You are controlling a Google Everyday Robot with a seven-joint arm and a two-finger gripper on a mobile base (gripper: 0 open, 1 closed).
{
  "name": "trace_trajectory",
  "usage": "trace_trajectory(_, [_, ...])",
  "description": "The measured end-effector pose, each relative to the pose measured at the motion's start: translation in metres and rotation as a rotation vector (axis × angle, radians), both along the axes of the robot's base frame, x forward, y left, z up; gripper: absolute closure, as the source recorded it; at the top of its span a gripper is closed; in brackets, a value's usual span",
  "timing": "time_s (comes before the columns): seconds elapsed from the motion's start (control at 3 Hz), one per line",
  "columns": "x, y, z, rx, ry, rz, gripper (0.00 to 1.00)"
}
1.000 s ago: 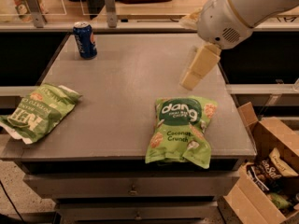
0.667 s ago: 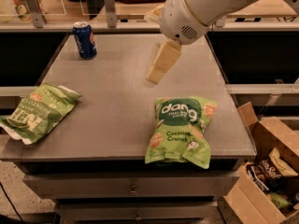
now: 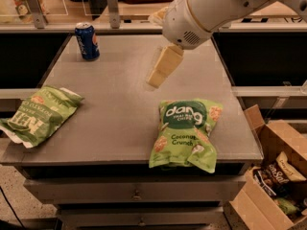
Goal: Pick pepsi can
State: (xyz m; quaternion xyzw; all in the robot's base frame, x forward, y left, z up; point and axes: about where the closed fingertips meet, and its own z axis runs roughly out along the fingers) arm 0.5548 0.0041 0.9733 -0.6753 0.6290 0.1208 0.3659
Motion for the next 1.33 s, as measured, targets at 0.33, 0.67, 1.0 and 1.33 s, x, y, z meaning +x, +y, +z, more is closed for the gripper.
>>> trace_trajectory(0.33, [0.031,0.006,-0.005,0.059,-0.025,-0.059,0.00])
trace_trajectory(0.67, [0.077,0.015,-0.016,0.133,-0.021,-0.089,0.00])
trace_trajectory(1.0, [0.127,0.022,-0.030,0.179,0.006,-0.122,0.00])
trace_trajectory(1.33, [0.171,0.032,-0.050,0.213,0.046,-0.164,0.00])
